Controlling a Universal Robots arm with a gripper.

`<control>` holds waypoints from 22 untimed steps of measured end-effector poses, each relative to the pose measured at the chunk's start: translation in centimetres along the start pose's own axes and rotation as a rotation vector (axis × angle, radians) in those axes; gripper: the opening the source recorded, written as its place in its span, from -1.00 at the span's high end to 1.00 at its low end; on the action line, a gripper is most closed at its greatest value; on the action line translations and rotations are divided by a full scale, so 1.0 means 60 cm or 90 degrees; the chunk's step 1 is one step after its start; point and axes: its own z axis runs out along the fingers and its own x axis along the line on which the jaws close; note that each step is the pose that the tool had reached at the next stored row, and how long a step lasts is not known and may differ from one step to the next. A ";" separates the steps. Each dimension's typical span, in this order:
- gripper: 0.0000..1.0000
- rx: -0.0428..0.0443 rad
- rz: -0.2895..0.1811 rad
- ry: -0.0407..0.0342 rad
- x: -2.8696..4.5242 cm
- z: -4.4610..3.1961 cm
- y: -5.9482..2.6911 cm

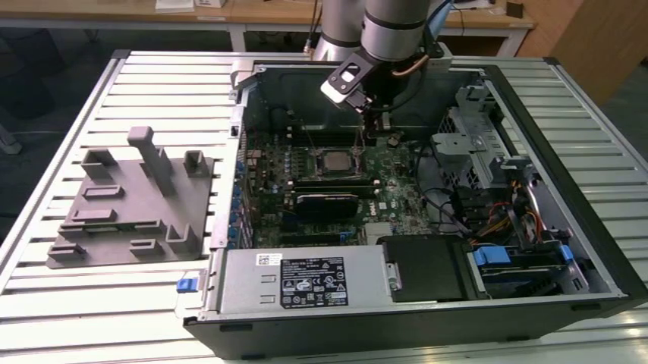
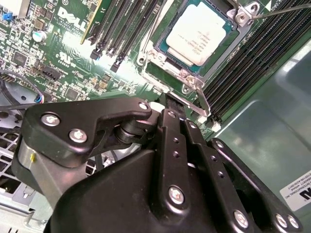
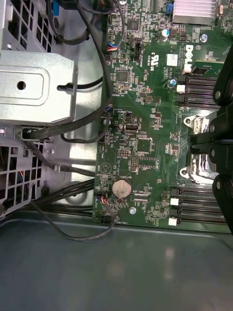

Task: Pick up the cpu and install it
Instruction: 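Close the cpu cover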

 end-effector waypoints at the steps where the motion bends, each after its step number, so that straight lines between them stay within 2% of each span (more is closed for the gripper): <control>1: 0.79 0.0000 0.000 0.0001 0.000 0.000 0.000; 22: 0.79 0.0000 0.000 0.0000 0.000 0.000 -0.008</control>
